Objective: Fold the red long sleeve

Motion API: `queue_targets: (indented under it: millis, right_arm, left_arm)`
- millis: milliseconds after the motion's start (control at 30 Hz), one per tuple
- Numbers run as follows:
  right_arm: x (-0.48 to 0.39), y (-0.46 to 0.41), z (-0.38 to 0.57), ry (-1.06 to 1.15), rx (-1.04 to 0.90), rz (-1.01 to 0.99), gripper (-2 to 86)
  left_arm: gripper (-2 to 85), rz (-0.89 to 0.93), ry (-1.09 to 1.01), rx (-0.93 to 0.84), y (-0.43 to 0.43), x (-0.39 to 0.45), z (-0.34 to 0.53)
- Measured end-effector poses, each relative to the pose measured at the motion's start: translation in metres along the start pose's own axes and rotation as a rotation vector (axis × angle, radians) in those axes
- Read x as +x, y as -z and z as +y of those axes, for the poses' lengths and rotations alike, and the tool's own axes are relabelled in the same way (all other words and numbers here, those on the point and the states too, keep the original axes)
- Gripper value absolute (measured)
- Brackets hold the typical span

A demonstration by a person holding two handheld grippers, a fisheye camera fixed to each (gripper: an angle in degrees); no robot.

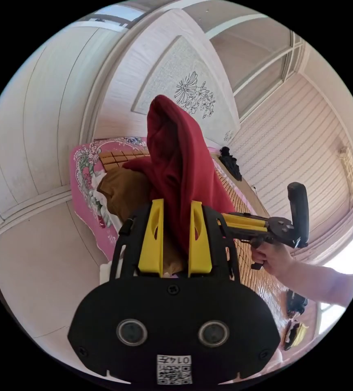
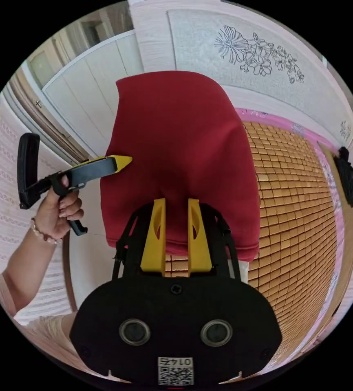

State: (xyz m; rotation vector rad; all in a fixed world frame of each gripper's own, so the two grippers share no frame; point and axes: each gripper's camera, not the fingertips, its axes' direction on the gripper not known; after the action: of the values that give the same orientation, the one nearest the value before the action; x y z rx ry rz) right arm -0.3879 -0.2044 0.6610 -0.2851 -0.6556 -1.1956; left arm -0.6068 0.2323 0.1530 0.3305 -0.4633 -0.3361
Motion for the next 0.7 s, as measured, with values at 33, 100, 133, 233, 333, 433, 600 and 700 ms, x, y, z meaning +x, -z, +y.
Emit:
queue_targets:
  millis: [33,100,133,233,333,433,600,700]
  right_arm:
    - [-0.008,0.003,-0.003,0.027,-0.002,0.019,7.6]
    - [-0.016,0.014,0.0,0.052,-0.016,-0.016,5.4]
    - [-0.021,0.024,0.014,0.066,-0.011,-0.063,2.5]
    - [-0.036,0.048,0.077,0.064,-0.036,0.016,-0.3]
    - [-0.051,0.074,0.174,0.04,-0.135,0.123,-0.8]
    - [-0.062,0.11,0.289,-0.175,-0.224,0.185,-0.9]
    - [-0.099,0.182,0.474,-0.693,-0.19,0.257,-1.0]
    - [-0.137,0.215,0.57,-0.995,-0.08,0.34,-0.9]
  left_arm:
    - [8.4,-0.025,-0.004,0.011,0.008,0.002,0.009]
    - [5.6,-0.037,0.016,0.035,0.022,0.005,0.024]
    - [3.1,-0.038,0.015,0.048,0.034,0.01,0.036]
    - [-0.4,-0.114,-0.08,0.034,0.064,0.043,0.072]
    - [-0.8,-0.138,-0.262,0.012,0.087,0.091,0.12]
    - [-0.9,-0.021,-0.383,-0.032,0.1,0.145,0.168]
    - [-1.0,0.279,-0.613,-0.115,0.105,0.263,0.239]
    - [-1.0,0.522,-0.78,-0.203,0.107,0.344,0.283]
